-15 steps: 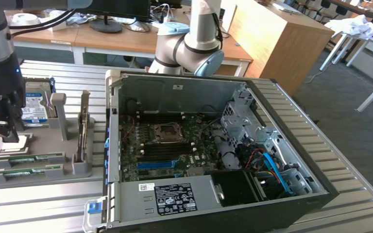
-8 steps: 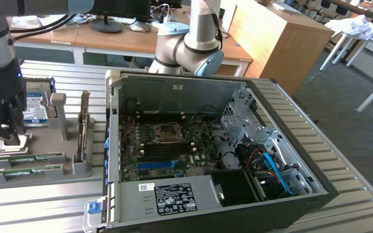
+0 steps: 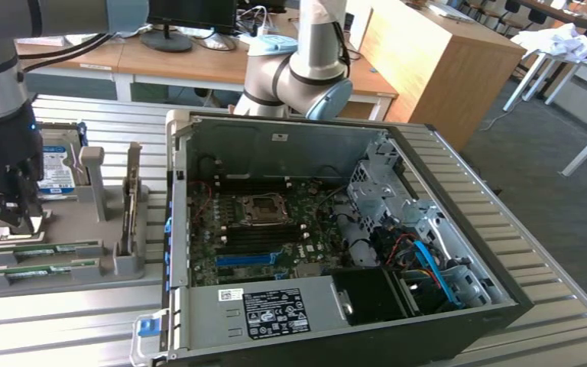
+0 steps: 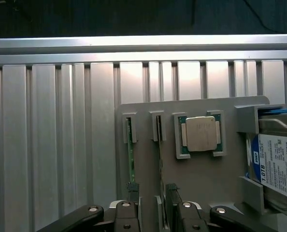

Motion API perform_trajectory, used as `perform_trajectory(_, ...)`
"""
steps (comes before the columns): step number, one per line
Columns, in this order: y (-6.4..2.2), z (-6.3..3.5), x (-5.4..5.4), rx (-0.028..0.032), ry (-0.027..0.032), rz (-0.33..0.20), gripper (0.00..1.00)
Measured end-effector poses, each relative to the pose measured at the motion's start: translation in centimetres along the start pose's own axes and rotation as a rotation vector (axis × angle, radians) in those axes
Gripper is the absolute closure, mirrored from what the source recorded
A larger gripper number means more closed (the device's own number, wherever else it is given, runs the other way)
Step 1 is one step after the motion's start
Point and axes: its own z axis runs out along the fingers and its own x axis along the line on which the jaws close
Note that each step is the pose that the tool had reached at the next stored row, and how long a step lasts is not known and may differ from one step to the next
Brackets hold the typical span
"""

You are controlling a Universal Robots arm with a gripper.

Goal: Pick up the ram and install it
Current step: 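Pick up the ram and move it above insertion slot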

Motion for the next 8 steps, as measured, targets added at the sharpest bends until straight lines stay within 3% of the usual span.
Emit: perform_trajectory(8,-0.03,0.95,0.02,-0.0001,0.0002,-0.007,0.64)
